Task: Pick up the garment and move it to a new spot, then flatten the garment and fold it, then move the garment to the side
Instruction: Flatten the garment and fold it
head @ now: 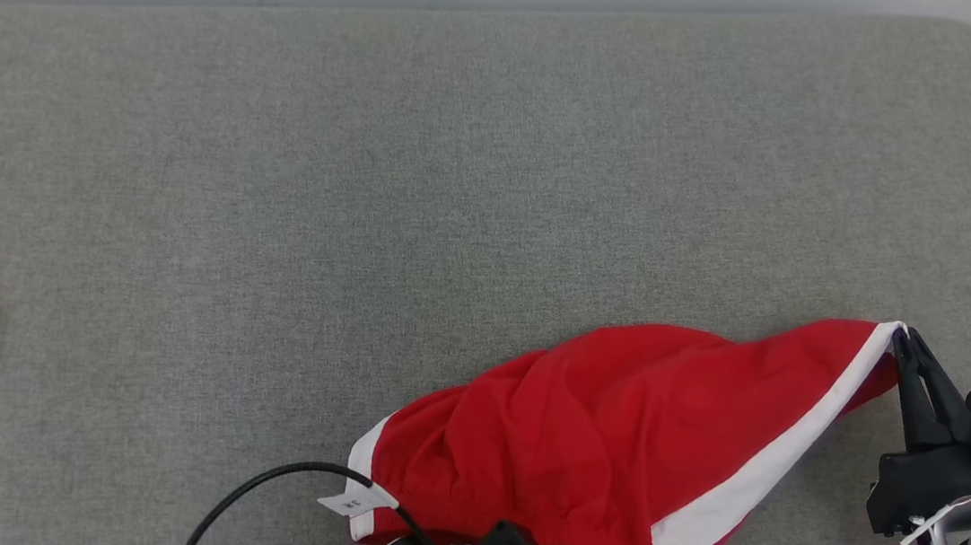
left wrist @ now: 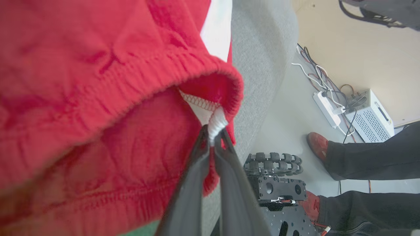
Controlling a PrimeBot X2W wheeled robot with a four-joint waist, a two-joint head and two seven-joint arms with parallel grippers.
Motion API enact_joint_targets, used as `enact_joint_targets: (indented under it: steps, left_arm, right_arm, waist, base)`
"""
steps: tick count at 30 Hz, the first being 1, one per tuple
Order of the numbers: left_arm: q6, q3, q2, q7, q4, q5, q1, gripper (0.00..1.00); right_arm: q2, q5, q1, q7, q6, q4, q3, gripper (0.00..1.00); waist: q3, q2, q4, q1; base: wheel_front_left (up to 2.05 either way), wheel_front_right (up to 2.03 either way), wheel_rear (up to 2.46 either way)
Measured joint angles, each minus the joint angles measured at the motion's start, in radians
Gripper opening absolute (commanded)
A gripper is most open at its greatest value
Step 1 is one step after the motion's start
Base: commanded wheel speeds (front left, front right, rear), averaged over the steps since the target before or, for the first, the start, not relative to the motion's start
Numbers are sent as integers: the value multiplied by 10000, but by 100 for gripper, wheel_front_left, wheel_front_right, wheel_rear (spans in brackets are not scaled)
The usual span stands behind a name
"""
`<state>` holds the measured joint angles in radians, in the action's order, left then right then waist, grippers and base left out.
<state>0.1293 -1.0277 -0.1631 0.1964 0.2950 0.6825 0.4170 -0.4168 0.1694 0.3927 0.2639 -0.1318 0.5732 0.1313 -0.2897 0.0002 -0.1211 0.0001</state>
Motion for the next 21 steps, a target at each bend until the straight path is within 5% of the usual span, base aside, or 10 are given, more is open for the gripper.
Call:
enact_joint_targets:
  steps: [4, 15, 21]
  left_arm:
    - [2, 364, -155, -290, -449, 777, -198, 0]
    - [8, 3108, -2205, -489, -3952, 4265, -314, 0]
    - [-151, 4451, -3455, 88, -4922, 4560, 1051, 0]
  right_arm:
    - [-104, 27, -39, -2, 0, -180, -67, 0]
    - [-224, 1574, 7, 0, 0, -2128, -336, 0]
    - [-719, 2213, 1156, -234, 0, -2966, 123, 0]
  waist:
    - [243, -1, 32, -1]
    - [1166, -2, 297, -2]
    - [1261, -2, 447, -2]
  base:
    - [0, 0, 0]
    - [0, 0, 0]
    - [0, 0, 0]
